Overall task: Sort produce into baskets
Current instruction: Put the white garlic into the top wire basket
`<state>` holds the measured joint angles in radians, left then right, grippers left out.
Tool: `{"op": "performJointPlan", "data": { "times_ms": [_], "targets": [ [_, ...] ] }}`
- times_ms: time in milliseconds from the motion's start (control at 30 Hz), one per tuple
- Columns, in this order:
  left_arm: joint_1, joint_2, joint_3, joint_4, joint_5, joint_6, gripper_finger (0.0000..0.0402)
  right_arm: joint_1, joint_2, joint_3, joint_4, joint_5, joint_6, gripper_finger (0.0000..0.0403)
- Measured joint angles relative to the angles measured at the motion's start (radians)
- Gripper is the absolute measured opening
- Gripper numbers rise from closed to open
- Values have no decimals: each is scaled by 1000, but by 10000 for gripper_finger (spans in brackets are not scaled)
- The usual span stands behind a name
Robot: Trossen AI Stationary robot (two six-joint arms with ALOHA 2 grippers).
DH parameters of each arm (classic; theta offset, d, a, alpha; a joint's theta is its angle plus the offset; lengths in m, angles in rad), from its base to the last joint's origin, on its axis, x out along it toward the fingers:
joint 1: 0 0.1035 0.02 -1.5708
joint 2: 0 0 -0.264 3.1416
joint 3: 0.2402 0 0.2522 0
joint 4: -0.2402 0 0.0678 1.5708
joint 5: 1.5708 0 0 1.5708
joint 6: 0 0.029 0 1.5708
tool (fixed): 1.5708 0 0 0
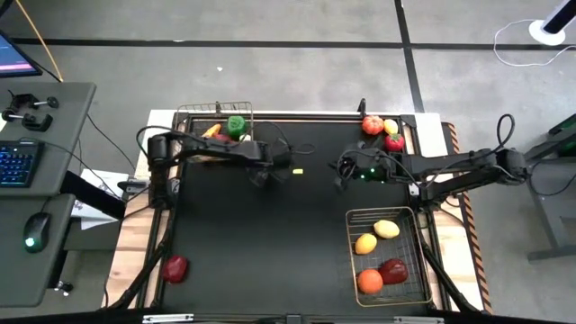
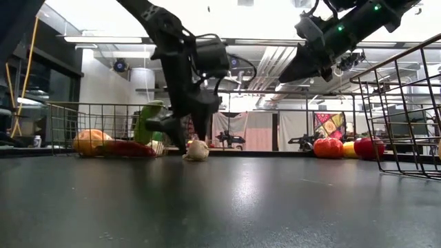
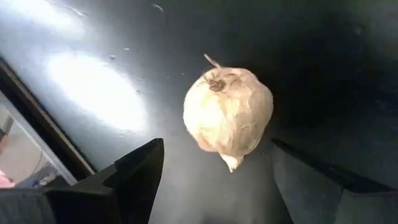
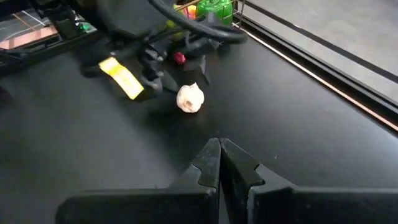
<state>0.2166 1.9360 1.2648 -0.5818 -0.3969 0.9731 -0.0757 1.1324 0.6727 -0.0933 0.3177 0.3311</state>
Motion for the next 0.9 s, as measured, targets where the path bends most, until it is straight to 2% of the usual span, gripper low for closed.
{"op": "performJointPlan", "data": {
  "times_ms": [133, 400, 567, 900],
  "targets": [
    [31, 0, 0, 18, 34, 2, 278, 0, 0, 0, 0, 0, -19, 0],
    [64, 4, 0, 17, 230, -24, 278, 0, 0, 0, 1, 0, -19, 0],
    [66, 3, 0, 80, 240, -28, 278, 0, 0, 0, 0, 0, -18, 0],
    [68, 16, 0, 51, 239, -81, 277, 0, 0, 0, 1, 0, -18, 0]
  ]
}}
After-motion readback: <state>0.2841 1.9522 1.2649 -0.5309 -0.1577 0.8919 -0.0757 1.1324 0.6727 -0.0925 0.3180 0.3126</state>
